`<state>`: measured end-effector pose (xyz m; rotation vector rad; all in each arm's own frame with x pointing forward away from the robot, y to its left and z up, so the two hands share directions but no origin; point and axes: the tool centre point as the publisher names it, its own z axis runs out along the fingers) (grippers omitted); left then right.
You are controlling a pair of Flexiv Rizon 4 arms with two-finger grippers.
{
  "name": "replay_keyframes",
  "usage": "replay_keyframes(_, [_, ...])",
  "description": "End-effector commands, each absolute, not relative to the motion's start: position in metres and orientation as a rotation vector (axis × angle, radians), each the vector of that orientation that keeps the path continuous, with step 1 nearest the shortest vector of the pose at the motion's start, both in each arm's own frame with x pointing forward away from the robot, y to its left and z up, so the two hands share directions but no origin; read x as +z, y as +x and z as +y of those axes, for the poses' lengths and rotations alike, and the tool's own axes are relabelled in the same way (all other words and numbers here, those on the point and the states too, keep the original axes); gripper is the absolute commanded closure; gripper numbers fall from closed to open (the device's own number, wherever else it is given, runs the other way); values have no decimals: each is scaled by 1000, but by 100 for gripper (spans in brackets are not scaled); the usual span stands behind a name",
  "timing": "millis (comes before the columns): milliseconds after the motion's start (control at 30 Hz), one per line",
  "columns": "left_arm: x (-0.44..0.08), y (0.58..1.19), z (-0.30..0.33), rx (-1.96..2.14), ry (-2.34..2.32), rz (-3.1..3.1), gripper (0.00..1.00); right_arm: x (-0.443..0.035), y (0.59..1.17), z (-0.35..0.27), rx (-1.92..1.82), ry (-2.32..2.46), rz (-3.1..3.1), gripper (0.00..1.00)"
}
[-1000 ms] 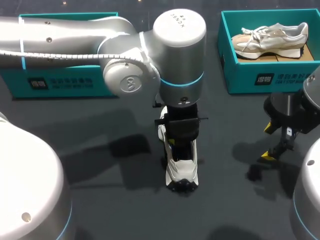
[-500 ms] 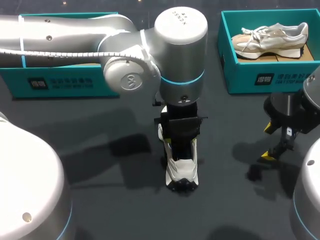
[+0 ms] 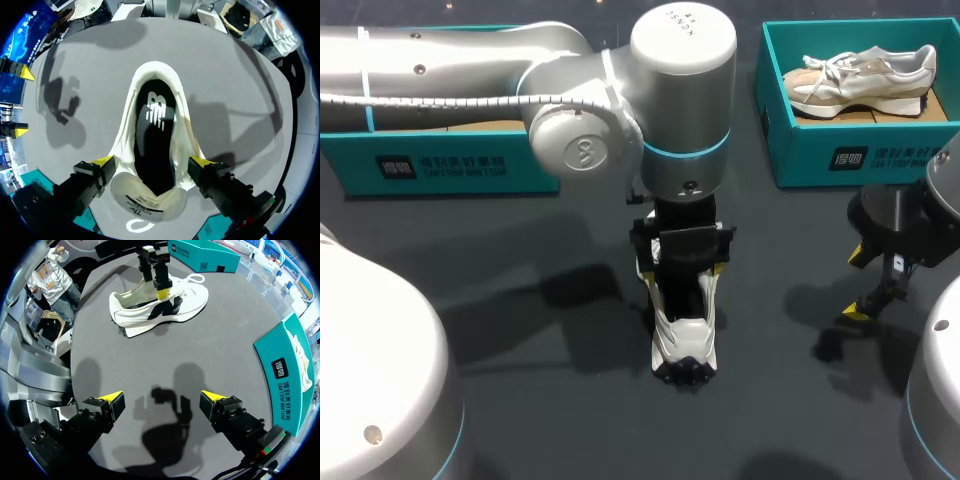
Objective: Take the shoe out of the shoebox, open the shoe tongue, remove and reinsert the insole, then place the shoe into the shoebox
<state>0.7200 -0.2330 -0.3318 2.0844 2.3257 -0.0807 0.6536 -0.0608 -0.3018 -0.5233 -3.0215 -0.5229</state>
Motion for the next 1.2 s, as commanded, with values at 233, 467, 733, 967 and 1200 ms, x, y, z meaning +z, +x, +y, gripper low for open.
replay_keyframes(233, [-323, 727, -230, -102, 2092, 2316, 7, -302, 651, -61, -524, -524, -3025, 0])
replay_keyframes(467, [-317, 738, -229, -104, 2081, 2317, 13, -302, 651, -61, -524, -524, -3025, 0])
replay_keyframes(733, [-310, 754, -224, -86, 2070, 2320, 21, -302, 651, -61, -524, -524, -3025, 0])
replay_keyframes(967, [-299, 774, -217, -57, 2044, 2325, 24, -302, 651, -61, -524, -524, -3025, 0])
replay_keyframes(1200, [-284, 805, -214, -150, 2072, 2362, 33, -302, 651, -61, -524, -524, -3025, 0])
